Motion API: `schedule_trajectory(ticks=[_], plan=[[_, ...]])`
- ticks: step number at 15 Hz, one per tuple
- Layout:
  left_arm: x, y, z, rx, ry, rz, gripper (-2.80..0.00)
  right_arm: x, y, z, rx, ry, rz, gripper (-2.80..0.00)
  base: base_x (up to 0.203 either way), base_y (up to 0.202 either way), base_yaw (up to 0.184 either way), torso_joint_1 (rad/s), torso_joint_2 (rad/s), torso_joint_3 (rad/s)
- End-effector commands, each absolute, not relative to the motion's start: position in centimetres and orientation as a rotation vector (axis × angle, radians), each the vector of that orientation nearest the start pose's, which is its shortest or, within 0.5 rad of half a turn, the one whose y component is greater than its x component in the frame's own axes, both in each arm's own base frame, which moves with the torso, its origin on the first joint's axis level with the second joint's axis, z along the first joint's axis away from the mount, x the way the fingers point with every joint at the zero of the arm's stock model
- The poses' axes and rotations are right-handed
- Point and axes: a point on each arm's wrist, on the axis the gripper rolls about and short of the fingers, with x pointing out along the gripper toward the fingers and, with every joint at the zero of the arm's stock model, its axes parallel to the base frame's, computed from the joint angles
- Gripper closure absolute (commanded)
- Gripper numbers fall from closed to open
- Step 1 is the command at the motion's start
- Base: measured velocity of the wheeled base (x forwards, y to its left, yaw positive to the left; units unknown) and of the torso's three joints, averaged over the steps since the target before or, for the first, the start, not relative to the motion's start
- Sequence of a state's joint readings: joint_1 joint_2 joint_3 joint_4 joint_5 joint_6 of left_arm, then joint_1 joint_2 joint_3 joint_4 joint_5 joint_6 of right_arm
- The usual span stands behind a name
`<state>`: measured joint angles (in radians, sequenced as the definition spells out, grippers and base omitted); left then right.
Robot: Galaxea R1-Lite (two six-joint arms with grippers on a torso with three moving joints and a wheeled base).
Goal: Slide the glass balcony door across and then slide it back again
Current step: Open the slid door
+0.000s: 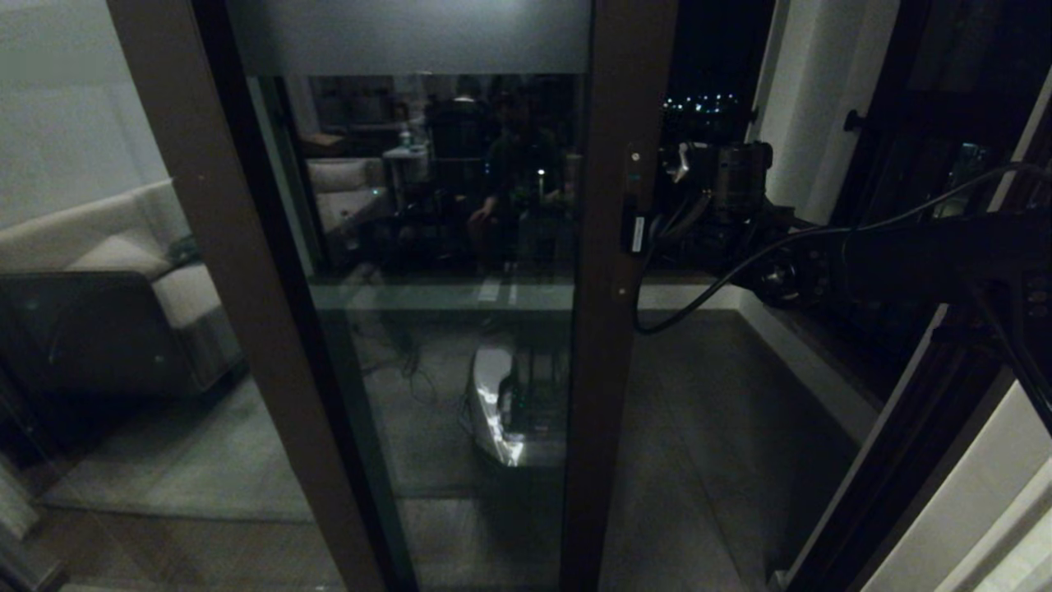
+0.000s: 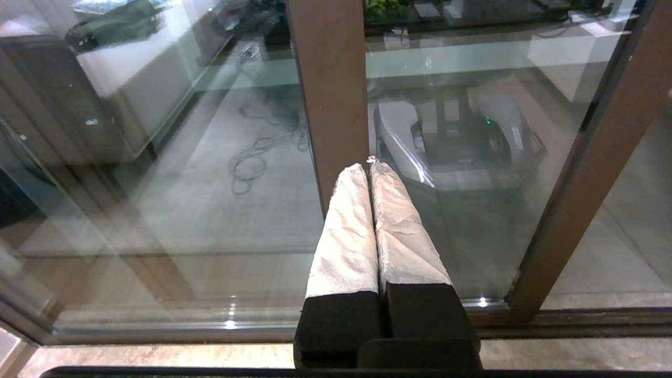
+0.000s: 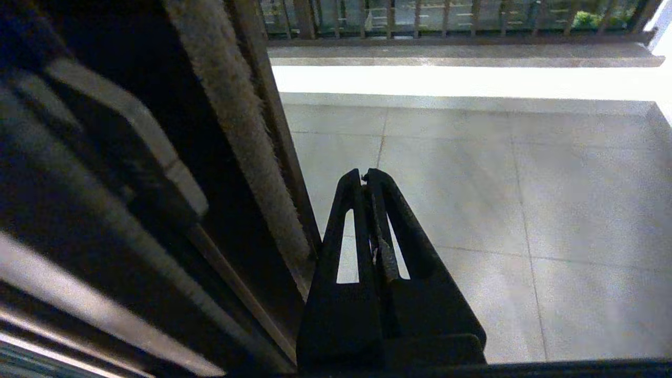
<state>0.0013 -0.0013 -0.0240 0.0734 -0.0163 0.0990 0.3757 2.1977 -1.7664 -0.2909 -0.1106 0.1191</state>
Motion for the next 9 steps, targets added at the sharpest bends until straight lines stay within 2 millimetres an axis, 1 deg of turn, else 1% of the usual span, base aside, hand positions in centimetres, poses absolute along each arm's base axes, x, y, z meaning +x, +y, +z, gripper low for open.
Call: schedule_trajectory(ticks=[1, 3, 4, 6, 9], plan=[[-2.5, 0.0, 7.5, 0.099, 0.047, -0.017, 0.00, 43.6, 17.1, 22.0, 0.083, 0.163, 0.251, 0.00, 0.000, 0.000, 0.000, 0.000, 0.00, 0.000], [-2.5, 0.0, 7.5, 0.099, 0.047, -0.018, 0.00, 43.4, 16.7, 22.3, 0.081, 0.160, 0.209, 0.00, 0.000, 0.000, 0.000, 0.000, 0.00, 0.000], [-2.5, 0.0, 7.5, 0.099, 0.047, -0.018, 0.00, 42.9, 16.4, 22.7, 0.081, 0.160, 0.202, 0.00, 0.000, 0.000, 0.000, 0.000, 0.00, 0.000], [-2.5, 0.0, 7.5, 0.099, 0.047, -0.017, 0.00, 41.1, 15.3, 23.3, 0.077, 0.179, 0.212, 0.00, 0.000, 0.000, 0.000, 0.000, 0.00, 0.000], [-2.5, 0.0, 7.4, 0.099, 0.048, -0.016, 0.00, 37.9, 13.3, 24.8, 0.081, 0.189, 0.214, 0.00, 0.000, 0.000, 0.000, 0.000, 0.00, 0.000]])
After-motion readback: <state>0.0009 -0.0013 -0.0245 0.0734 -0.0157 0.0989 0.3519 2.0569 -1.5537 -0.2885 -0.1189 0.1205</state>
